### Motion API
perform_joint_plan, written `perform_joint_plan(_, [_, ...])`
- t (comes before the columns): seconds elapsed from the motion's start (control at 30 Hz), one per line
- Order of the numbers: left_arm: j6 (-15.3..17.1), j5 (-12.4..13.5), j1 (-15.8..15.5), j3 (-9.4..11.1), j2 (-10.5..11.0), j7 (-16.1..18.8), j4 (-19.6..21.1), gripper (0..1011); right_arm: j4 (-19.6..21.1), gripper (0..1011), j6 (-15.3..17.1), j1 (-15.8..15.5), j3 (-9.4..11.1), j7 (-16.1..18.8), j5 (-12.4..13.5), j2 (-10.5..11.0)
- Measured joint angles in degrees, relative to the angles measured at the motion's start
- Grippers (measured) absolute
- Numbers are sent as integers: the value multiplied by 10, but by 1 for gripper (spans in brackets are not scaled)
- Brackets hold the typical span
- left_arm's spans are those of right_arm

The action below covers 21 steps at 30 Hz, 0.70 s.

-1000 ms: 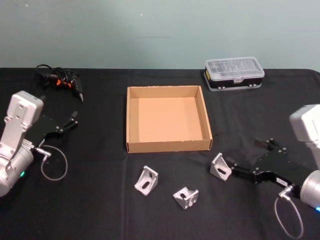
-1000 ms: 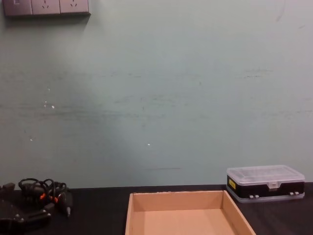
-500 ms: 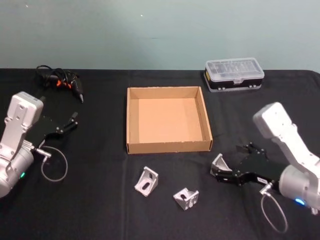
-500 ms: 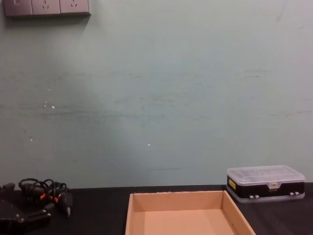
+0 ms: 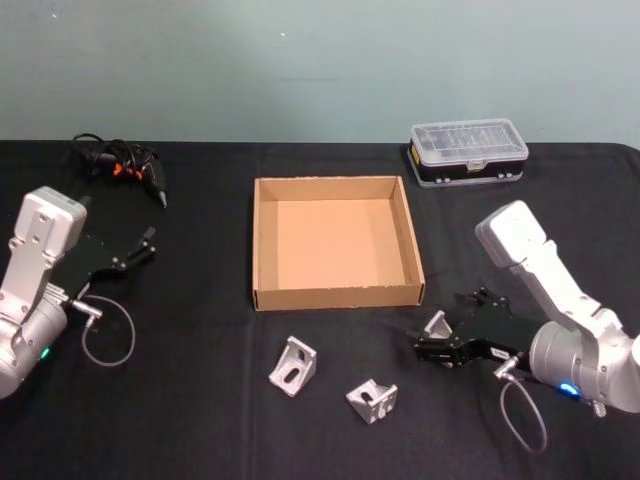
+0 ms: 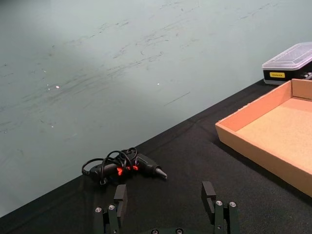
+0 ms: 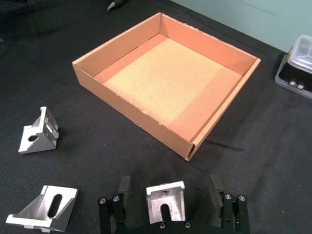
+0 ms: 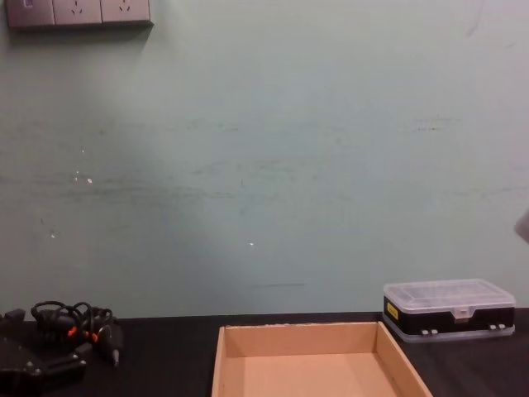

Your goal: Use one hand to pick up the angle iron from the table and place it into the box.

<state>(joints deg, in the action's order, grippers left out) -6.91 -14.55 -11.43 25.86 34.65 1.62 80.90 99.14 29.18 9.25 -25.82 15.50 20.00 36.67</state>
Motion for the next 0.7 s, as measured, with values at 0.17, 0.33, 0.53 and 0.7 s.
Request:
perform_joint_plan(0.17, [0, 0, 0, 0, 0, 0, 0, 1000, -10, 1009, 7, 5, -2, 9, -6, -10])
perform_joint_plan(0.33, [0, 0, 0, 0, 0, 0, 0, 1000, -13, 1009, 10, 6, -2, 19, -11, -14])
perform_joint_plan(0.53, [0, 0, 0, 0, 0, 0, 0, 1000, -17, 1008, 13, 6, 1, 27, -17, -18])
perform_joint_plan(0.7, [0, 0, 0, 0, 0, 0, 0, 1000, -21, 1009, 15, 6, 3, 30, -21, -22])
